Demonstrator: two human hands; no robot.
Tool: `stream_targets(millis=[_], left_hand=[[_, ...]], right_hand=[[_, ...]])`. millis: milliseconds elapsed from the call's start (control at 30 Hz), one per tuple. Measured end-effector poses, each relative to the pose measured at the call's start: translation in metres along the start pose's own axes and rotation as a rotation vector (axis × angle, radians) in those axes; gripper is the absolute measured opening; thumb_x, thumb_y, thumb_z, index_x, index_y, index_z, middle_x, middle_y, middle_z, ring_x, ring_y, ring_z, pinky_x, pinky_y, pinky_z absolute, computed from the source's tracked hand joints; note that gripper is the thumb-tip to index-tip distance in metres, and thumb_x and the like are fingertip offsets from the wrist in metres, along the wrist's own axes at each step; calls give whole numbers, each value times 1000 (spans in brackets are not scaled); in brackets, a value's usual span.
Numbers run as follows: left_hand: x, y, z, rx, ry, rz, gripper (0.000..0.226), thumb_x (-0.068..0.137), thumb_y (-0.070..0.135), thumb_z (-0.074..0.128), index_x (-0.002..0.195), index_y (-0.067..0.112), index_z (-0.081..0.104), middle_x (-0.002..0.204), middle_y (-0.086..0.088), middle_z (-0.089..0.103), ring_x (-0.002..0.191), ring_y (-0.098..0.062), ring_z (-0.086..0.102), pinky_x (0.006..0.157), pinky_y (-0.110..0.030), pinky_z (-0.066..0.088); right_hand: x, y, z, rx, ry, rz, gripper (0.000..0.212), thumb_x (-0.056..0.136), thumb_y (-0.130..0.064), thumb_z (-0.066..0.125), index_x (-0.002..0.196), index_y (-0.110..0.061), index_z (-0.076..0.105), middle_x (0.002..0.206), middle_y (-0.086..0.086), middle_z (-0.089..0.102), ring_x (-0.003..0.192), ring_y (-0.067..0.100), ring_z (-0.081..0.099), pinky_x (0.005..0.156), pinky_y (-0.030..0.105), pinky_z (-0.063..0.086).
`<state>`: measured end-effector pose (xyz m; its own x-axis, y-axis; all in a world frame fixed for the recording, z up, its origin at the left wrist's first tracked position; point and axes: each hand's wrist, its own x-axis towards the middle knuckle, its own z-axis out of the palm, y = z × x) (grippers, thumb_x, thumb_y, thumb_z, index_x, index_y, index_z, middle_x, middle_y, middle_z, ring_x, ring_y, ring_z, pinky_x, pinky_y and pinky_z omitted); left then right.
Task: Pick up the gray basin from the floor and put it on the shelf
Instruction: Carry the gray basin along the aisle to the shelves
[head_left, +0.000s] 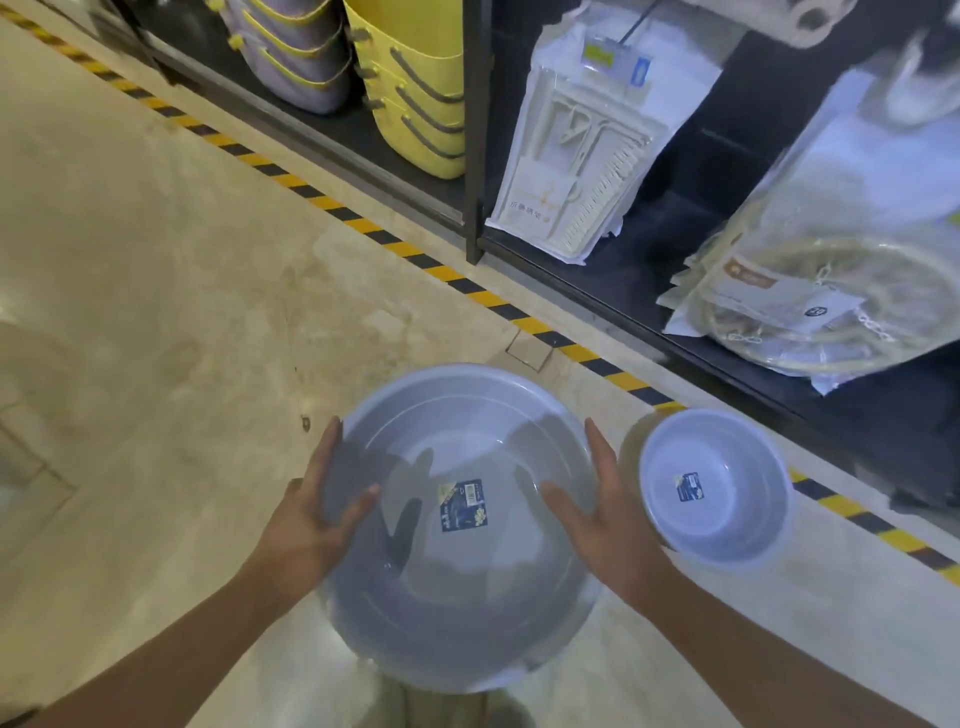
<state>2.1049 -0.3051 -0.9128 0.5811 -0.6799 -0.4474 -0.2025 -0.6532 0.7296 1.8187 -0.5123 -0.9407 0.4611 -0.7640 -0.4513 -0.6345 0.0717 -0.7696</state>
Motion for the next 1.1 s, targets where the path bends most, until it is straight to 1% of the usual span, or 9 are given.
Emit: stream_targets(millis=[133, 267, 367, 533, 700, 833, 967, 1000, 1100], left_hand=[[-45, 11, 6, -26, -9, -46, 97, 67, 92, 58, 147, 77, 7, 144, 5, 53, 121, -18, 61, 104, -44, 48], [-80, 17, 9, -110, -67, -8, 93, 75, 83, 65, 149, 75, 10, 141, 2, 57, 123, -18, 62, 107, -50, 49], [-100, 14, 17, -101, -62, 21, 92, 79, 77, 65, 152, 71, 9, 137, -2, 60, 121, -18, 63, 108, -49, 48], [-116, -6, 47, -81, -26, 21, 92, 79, 74, 63, 153, 70, 9, 130, -6, 64, 115, -17, 67, 103, -41, 52], [-87, -72, 107, -60, -9, 8, 89, 85, 65, 65, 151, 72, 6, 144, -5, 53, 130, -21, 55, 112, -45, 43], [-54, -141, 157, -32, 31, 15, 89, 88, 63, 66, 155, 67, 7, 137, 10, 54, 116, -6, 58, 97, -27, 45], [-25, -195, 194, -28, 27, 64, 98, 85, 65, 66, 163, 51, 8, 116, 43, 50, 91, 30, 56, 75, 4, 40], [-17, -208, 203, -34, 17, 68, 98, 85, 64, 66, 162, 52, 7, 115, 42, 51, 90, 30, 56, 73, 3, 43], [6, -235, 221, 5, 4, 73, 100, 85, 67, 67, 160, 57, 2, 121, 23, 62, 93, 9, 64, 74, -11, 49]], right_hand=[[-50, -8, -28, -29, -16, 18, 95, 81, -87, 65, 155, -75, 7, 145, -18, 43, 119, -25, 43, 109, 36, 41], [-91, -13, -47, 5, -26, 10, 94, 89, -70, 72, 163, -61, 13, 164, -14, 42, 150, 8, 43, 123, 50, 39], [-114, -9, -53, 3, -19, -24, 92, 94, -59, 74, 165, -54, 16, 169, -18, 35, 155, 10, 37, 125, 52, 37], [-124, 26, -45, -22, -9, -16, 91, 93, -61, 73, 164, -56, 16, 167, -18, 38, 153, 10, 39, 124, 51, 39], [-82, 106, -12, -24, -61, -22, 88, 91, -63, 74, 163, -55, 23, 152, -7, 55, 140, 14, 56, 116, 51, 48], [-46, 175, 28, -24, -72, -12, 84, 93, -62, 73, 158, -67, 19, 151, -12, 50, 137, 11, 54, 116, 45, 46], [-15, 228, 58, -35, -86, -7, 89, 96, -56, 71, 166, -53, 15, 146, -14, 58, 125, 7, 62, 99, 27, 50], [-7, 240, 65, -39, -94, -15, 90, 96, -57, 70, 166, -51, 14, 145, -13, 60, 121, 7, 65, 97, 27, 52], [15, 268, 84, -50, -103, -21, 94, 95, -60, 70, 167, -50, 10, 144, -5, 62, 122, 19, 68, 104, 44, 56]])
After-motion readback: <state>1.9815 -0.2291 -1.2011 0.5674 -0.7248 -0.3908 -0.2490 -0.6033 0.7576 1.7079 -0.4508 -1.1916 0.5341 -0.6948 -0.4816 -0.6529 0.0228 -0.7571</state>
